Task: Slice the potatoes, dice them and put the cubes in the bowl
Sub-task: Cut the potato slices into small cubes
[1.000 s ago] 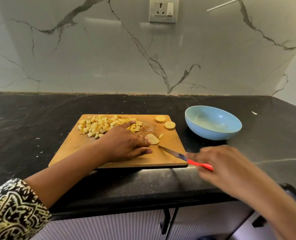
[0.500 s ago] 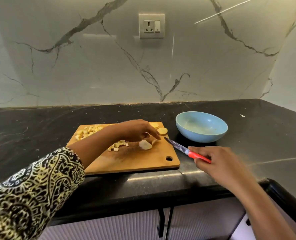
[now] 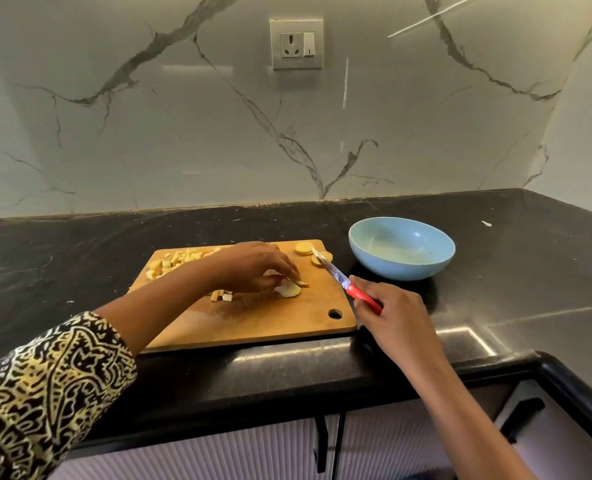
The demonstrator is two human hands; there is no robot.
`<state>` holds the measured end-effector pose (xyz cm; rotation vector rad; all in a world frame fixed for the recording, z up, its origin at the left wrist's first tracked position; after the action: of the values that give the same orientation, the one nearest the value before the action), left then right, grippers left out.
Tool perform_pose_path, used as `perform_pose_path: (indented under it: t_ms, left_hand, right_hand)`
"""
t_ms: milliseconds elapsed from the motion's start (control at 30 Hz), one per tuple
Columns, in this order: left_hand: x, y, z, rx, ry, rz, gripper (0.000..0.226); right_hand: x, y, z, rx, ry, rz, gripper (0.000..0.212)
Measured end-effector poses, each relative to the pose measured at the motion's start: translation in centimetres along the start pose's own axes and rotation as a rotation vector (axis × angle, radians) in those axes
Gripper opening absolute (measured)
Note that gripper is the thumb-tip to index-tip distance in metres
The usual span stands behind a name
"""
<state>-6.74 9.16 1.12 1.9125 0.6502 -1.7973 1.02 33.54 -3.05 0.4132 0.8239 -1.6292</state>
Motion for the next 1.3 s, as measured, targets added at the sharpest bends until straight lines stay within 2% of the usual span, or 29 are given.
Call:
perform_pose_path:
  t_ms: [133,300,567,767,1067,1200,1300]
  left_hand:
    - [-0.2,0.8,0.3,0.01,0.269,0.077,0.049]
    - [0.2,0.0,0.6,0.03,0.283,0.002,0.042]
    - [0.8,-0.3,0.9,-0.033,0.377,-0.061,0.027]
    - [-1.0,-0.5,1.3,-0.044,0.396,0.114,0.037]
    - [-2.2,-3.0,1.1,-0.089,0.345,0.319,0.032]
    - [-2.4,-3.3,0.9,-0.092,0.323,0.348,0.029]
    - [-2.3,-2.9,1.0,-0.067,0.301,0.316,0.018]
  right_hand:
    - [0.1,-0.1,-0.2,-0.006,0.026,-0.005,0.04]
    - [0.2,-0.1,-0.4,-0.011,0.028,-0.021,0.04]
    - [0.6,-0.7,0.0,-0.022,0.056,-0.022,0.041]
    - [0.6,-0.6,0.0,-0.03,0.077,-0.029,0.041]
    - [0.7,-0.5,0.2,-0.045,0.139,-0.036,0.042]
    - [0.7,-0.4,0.3,-0.048,0.163,-0.029,0.043]
    - [0.6,-0.4,0.4,-0.048,0.172,-0.032,0.043]
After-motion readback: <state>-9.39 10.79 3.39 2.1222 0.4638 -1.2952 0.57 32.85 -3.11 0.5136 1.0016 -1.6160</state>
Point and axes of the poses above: each hand's wrist, its own y-axis away from the middle knuckle, its own x-axis out of the palm, z = x × y, the point moved 1 cm from there along -y, towards the middle knuckle, and after that the axes turned 13 degrees about x, right-handed, at the moved point
